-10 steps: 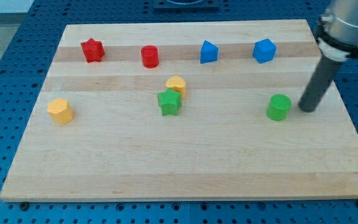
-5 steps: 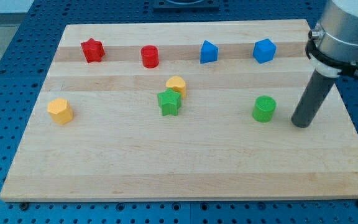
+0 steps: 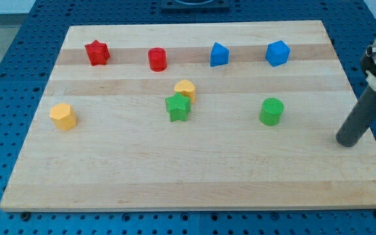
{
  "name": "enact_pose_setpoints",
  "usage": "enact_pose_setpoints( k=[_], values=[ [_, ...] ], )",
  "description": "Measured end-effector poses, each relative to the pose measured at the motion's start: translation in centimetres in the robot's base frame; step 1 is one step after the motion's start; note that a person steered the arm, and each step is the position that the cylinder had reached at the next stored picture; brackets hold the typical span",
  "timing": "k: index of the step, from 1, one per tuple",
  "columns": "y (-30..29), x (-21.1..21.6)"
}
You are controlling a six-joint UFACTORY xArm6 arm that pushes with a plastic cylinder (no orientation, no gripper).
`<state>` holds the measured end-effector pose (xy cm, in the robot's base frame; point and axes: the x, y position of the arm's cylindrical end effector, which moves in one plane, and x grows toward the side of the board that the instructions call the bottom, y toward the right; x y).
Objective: Push green circle into the right of green star and yellow heart
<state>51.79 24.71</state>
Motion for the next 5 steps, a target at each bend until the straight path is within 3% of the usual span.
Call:
enact_pose_setpoints(
  k=[5],
  values=[
    [-4.1,-1.8]
  ],
)
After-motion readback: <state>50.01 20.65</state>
